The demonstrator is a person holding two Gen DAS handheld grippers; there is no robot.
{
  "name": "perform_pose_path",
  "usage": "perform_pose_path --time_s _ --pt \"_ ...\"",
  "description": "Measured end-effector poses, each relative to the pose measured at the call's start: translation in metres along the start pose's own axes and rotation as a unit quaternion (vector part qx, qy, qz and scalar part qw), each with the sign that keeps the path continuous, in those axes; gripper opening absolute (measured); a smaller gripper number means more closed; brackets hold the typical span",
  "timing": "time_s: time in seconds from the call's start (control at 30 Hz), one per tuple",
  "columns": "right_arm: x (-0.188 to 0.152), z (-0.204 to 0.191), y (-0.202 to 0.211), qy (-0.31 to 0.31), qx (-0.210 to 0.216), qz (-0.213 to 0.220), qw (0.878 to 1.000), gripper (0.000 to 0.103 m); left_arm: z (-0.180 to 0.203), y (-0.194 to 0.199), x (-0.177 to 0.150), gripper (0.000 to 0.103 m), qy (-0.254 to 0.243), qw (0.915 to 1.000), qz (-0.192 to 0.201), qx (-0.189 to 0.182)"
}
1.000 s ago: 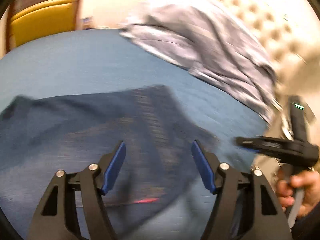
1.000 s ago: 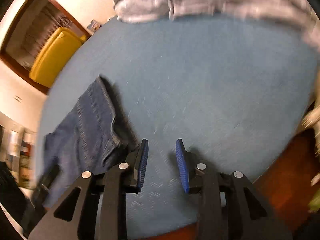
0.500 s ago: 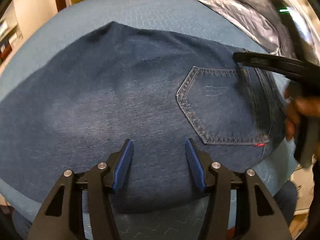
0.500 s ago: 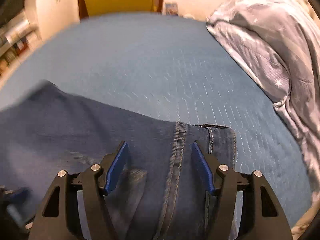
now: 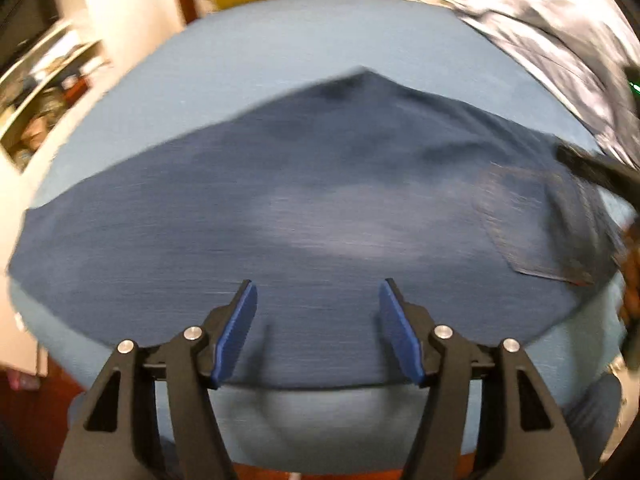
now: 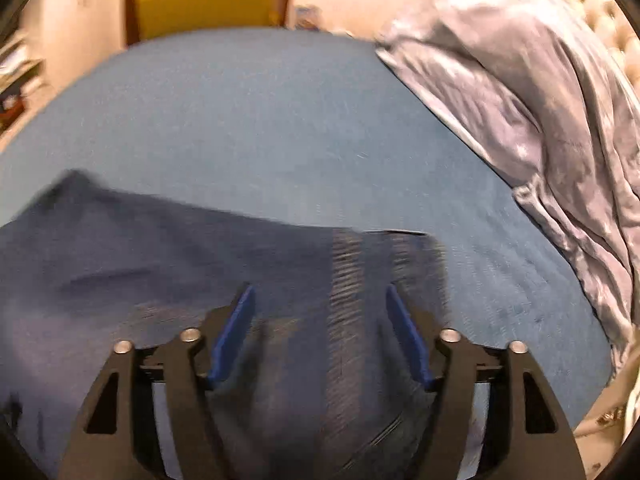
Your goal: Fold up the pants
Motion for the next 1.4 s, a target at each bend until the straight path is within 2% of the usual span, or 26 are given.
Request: perform_pose_path --time_s 0.1,0.27,0.37,0.5,0.57,0.73,0.77,0.8,0.9,0.97,1.13,1.2,1.27,1.33,1.4 --pt "-0.033 -0.054 0.03 0.03 0.057 -0.002 0.998 0.07 -0.035 0.003 -0.006 0.074 0.027 0.9991 -0.002 0.033" --pt "-0.077 -0.127 0.05 0.082 0.103 -0.006 0.991 0.072 -0.117 0.007 -0.037 0.078 0.118 0.992 -0.011 0.043" --pt "-0.098 -0.156 0.045 0.108 0.103 -0.031 0.988 0.072 -0.159 0.007 -0.055 0.078 0.178 0.9824 -0.017 0.054" --pt "-0.121 -0.169 0.029 0.139 0.064 -0.063 0.986 0.072 -0.217 0.009 -0.083 0.079 0.244 0.9666 -0.022 0.074" --pt "-0.123 -0.165 0.026 0.126 0.066 -0.067 0.988 0.074 -0.235 0.008 -0.091 0.079 0.259 0.9623 -0.024 0.079" --pt "-0.122 -0.165 0.027 0.153 0.035 -0.068 0.985 0.076 -0.267 0.001 -0.109 0.08 0.282 0.9547 -0.026 0.091" --pt "-0.12 -0.17 0.029 0.161 0.021 -0.065 0.985 0.076 -0.267 -0.001 -0.11 0.08 0.282 0.9543 -0.026 0.094" --pt "-0.114 -0.18 0.038 0.176 0.013 -0.044 0.983 0.075 -0.273 -0.004 -0.111 0.08 0.278 0.9547 -0.027 0.101" --pt "-0.094 -0.22 0.064 0.204 0.067 0.0 0.977 0.075 -0.285 -0.021 -0.111 0.08 0.273 0.9554 -0.037 0.108" --pt "-0.082 -0.258 0.07 0.21 0.118 -0.002 0.971 0.075 -0.29 -0.037 -0.112 0.08 0.267 0.9563 -0.049 0.11" --pt "-0.056 -0.346 0.044 0.202 0.192 -0.035 0.96 0.069 -0.299 -0.051 -0.112 0.086 0.255 0.9594 -0.05 0.109" --pt "-0.049 -0.37 0.028 0.201 0.2 -0.04 0.958 0.068 -0.3 -0.051 -0.111 0.087 0.253 0.9599 -0.055 0.107" --pt "-0.047 -0.39 0.0 0.202 0.173 -0.054 0.962 0.064 -0.302 -0.045 -0.106 0.085 0.247 0.9609 -0.054 0.114" --pt "-0.047 -0.397 -0.027 0.205 0.152 -0.08 0.964 0.059 -0.297 -0.031 -0.09 0.085 0.222 0.9684 -0.025 0.111" --pt "-0.051 -0.398 -0.04 0.195 0.152 -0.098 0.964 0.059 -0.29 -0.02 -0.075 0.086 0.199 0.9756 0.002 0.093"
Point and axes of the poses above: each gripper's, at about its wrist camera, not at the fingertips, and y roughly against the way its jaws point, z to its right, x to its top, the point moved 4 cm from there along -y, roughly the way its jaws point, and after that the axes turned 14 degrees about -y, right-handed, at the moved point
